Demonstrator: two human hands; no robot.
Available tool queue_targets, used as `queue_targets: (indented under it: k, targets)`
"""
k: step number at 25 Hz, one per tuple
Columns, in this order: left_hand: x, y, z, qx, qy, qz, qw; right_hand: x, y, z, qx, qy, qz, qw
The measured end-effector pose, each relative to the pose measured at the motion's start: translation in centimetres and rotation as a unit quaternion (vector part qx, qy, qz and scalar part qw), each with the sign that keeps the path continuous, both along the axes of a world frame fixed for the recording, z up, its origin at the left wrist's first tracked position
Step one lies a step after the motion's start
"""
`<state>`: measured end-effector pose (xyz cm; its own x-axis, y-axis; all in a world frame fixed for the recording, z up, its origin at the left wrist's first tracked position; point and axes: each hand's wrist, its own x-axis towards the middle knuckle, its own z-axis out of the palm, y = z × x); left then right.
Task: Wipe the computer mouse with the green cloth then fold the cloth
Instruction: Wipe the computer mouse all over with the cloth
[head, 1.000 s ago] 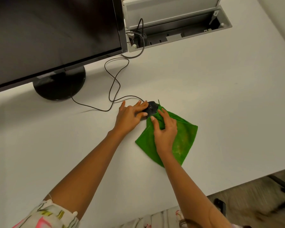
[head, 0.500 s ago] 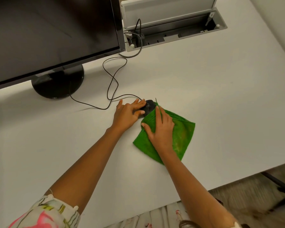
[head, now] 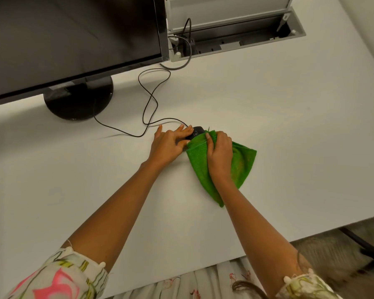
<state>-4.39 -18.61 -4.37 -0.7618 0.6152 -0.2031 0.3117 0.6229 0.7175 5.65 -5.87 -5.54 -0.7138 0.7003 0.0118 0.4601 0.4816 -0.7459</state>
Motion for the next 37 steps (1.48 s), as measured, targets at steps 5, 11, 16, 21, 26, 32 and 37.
queue_targets:
  k: [5, 11, 16, 21, 26, 32, 37]
  targets:
    - [0.0, 0.1, 0.2, -0.001, -0.012, 0.015, 1.0, 3.1, -2.0, -0.8, 0.138, -0.07, 0.103, 0.983]
    - [0.1, 0.0, 0.0, -0.001, -0.01, 0.02, 1.0, 2.9, -1.5, -0.7, 0.067, -0.005, 0.084, 0.994]
    - [0.3, -0.1, 0.2, 0.002, -0.008, 0.02, 1.0, 2.4, -1.0, -0.4, 0.036, 0.025, 0.057, 0.997]
    - [0.3, 0.1, 0.5, -0.011, -0.003, 0.024, 1.0, 3.5, -2.6, -0.8, 0.169, -0.07, 0.169, 0.968]
    - [0.2, 0.0, 0.5, -0.024, 0.002, 0.006, 1.0, 5.7, -1.5, -1.1, 0.239, 0.019, 0.285, 0.928]
    - [0.1, 0.1, 0.5, -0.037, -0.008, 0.011, 0.999, 8.0, -0.6, -1.3, 0.247, 0.032, 0.333, 0.91]
    - [0.2, 0.2, 1.1, -0.038, -0.02, 0.017, 0.999, 10.3, -1.1, -0.4, 0.078, 0.041, 0.294, 0.952]
